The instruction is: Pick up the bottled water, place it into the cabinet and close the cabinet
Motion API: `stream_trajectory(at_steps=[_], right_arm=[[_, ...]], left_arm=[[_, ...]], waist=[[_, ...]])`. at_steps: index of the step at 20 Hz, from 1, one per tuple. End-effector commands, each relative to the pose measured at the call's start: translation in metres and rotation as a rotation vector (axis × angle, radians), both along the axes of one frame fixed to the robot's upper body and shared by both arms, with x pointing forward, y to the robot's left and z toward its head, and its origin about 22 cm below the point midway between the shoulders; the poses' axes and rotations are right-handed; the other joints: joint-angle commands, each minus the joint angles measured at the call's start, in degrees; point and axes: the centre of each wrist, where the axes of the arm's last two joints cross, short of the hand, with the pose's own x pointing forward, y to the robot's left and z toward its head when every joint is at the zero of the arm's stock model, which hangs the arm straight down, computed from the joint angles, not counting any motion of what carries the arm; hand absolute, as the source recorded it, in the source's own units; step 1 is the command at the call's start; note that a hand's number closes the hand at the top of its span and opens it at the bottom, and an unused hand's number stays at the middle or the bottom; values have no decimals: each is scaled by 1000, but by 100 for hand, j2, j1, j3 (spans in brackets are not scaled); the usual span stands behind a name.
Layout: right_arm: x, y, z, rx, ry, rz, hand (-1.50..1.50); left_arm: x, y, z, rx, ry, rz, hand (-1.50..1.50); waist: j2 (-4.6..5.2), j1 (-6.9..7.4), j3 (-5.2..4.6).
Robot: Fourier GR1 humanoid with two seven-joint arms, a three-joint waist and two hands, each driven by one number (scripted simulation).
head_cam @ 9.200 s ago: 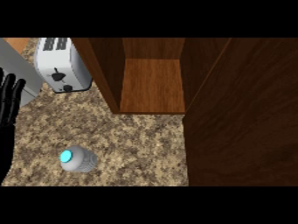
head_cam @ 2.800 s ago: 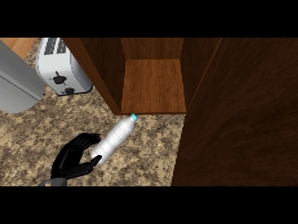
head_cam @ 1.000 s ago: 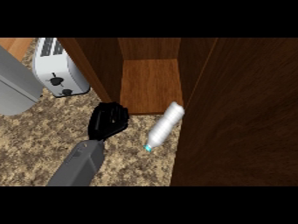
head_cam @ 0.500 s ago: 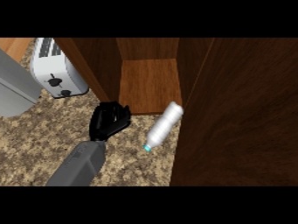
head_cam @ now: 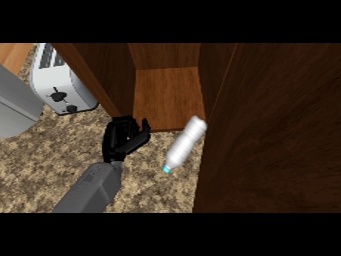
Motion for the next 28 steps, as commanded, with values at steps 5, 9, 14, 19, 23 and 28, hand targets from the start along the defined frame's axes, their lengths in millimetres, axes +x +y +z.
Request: stream_trajectory(at_steps=[5, 9, 14, 19, 23, 28], right_arm=[[5, -16, 4, 21, -10, 29, -150], [0, -20, 11, 11, -33, 41, -150], [2, -27, 9, 25, -11, 62, -150], [5, -29, 14, 31, -43, 70, -150], [8, -37, 9, 34, -15, 71, -150], [8, -40, 10, 36, -38, 72, -150]], left_arm=[[56, -78, 87, 62, -162, -112, 150], [55, -74, 79, 66, -92, -36, 150], [54, -71, 74, 122, -64, 29, 150], [57, -61, 70, 171, -45, 93, 150], [51, -52, 60, 186, -55, 99, 150], [71, -59, 83, 61, -29, 113, 150]], waist=[[85, -232, -56], [100, -312, -68], [126, -409, -68], [171, -460, -76], [197, -461, -82], [223, -417, -86]])
